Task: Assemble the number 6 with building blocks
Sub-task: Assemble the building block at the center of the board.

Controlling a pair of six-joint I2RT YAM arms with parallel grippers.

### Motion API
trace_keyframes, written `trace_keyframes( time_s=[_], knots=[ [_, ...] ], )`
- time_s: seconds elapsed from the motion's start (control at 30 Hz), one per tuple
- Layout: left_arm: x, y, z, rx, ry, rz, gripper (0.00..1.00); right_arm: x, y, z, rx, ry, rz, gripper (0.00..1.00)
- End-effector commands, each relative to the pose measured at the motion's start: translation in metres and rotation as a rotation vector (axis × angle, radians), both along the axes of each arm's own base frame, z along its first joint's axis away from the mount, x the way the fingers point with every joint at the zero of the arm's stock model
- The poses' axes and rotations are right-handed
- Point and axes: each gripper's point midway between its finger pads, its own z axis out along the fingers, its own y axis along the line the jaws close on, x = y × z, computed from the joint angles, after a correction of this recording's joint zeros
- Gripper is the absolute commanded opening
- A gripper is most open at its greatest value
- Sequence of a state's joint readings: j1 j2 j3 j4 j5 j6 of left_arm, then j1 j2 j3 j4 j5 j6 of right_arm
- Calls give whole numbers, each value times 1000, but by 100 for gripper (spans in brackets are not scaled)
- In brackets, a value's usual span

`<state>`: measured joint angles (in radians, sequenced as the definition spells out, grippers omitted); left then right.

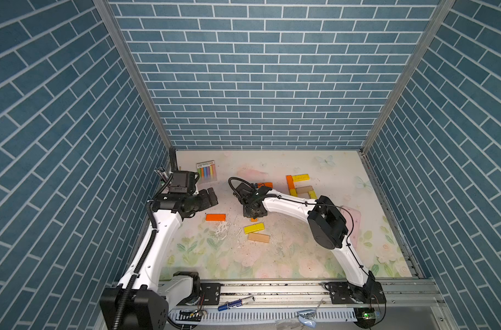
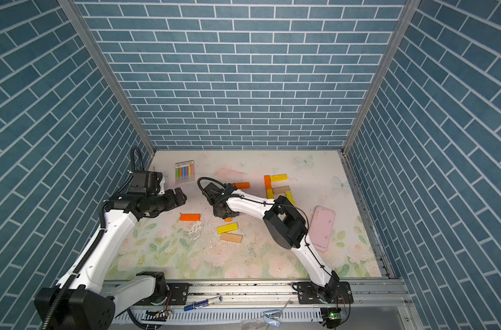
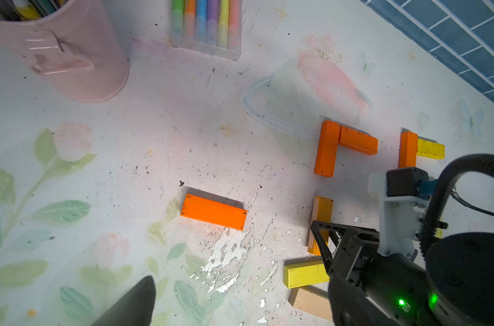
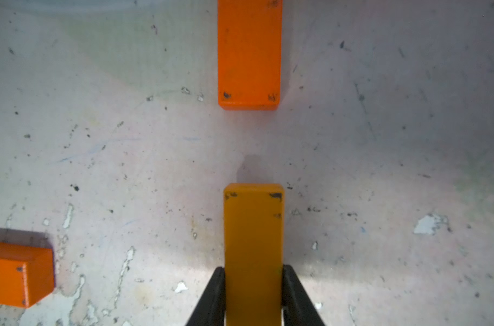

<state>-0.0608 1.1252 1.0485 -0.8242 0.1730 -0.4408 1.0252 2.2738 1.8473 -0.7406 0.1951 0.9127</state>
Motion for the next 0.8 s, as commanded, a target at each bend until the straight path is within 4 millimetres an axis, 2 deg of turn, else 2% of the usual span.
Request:
trace_keyframes(
  time_s=[0.0, 0.37, 0.77],
  knots=[
    [0, 1, -5, -11, 14, 16, 96, 5, -3, -2, -15, 13, -51, 32],
    [1, -2, -8, -25, 25, 8, 96, 11, -5, -14, -33, 33, -61, 33],
    [2, -3, -10, -30, 30, 2, 96, 18, -7, -19, -54, 45, -57, 35]
  ],
)
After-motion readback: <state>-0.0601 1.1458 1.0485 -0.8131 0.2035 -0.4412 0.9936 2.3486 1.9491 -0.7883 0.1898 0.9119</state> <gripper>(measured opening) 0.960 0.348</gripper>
